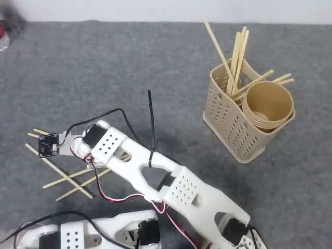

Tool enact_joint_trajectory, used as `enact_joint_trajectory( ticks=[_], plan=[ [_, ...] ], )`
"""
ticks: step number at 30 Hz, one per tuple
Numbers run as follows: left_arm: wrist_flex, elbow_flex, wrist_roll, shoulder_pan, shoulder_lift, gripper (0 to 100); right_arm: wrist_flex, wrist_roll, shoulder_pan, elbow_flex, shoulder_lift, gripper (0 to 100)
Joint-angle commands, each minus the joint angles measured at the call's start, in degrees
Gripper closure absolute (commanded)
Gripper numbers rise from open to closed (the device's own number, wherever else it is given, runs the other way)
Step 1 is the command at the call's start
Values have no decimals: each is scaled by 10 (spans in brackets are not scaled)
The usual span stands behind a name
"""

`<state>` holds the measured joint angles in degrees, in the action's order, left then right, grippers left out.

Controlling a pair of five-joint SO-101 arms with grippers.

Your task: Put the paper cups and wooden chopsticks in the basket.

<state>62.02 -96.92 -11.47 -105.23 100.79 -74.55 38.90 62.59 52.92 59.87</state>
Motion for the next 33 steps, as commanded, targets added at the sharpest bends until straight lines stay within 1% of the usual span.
enact_joint_trajectory(
  ticks=[1, 2, 4, 5, 6, 7, 9, 10, 13, 17, 19, 21, 27, 30, 33],
  plan=[
    [3, 3, -4, -4, 2, 987, -22, 5, -14, 73, 16, 861],
    [4, 3, -4, -4, 2, 987, -35, 7, -14, 89, 23, 886],
    [11, 3, -4, -4, 2, 987, -59, 33, -14, 112, 36, 997],
    [10, 3, -4, -4, 2, 987, -72, 47, -14, 120, 43, 992],
    [10, 3, -4, -4, 2, 987, -83, 58, -14, 127, 48, 964],
    [10, 3, -4, -4, 2, 987, -93, 62, -14, 134, 52, 965],
    [10, 3, -4, -4, 2, 987, -113, 65, -22, 150, 57, 997],
    [10, 3, -4, -4, 2, 987, -124, 65, -28, 159, 57, 991],
    [10, 3, -4, -4, 2, 987, -177, 64, -56, 211, 50, 992],
    [11, 3, -4, -4, 2, 987, -276, 64, -102, 327, 27, 992],
    [11, 3, -4, -4, 2, 987, -288, 57, -132, 374, 9, 992],
    [11, 3, -4, -4, 2, 987, -286, 33, -168, 397, -23, 992],
    [11, 3, -4, -4, 2, 987, -286, 22, -250, 396, -177, 992],
    [11, 3, -4, -4, 2, 987, -285, -15, -275, 380, -264, 992],
    [11, 3, -4, -4, 2, 987, -284, -43, -283, 348, -347, 992]
  ],
)
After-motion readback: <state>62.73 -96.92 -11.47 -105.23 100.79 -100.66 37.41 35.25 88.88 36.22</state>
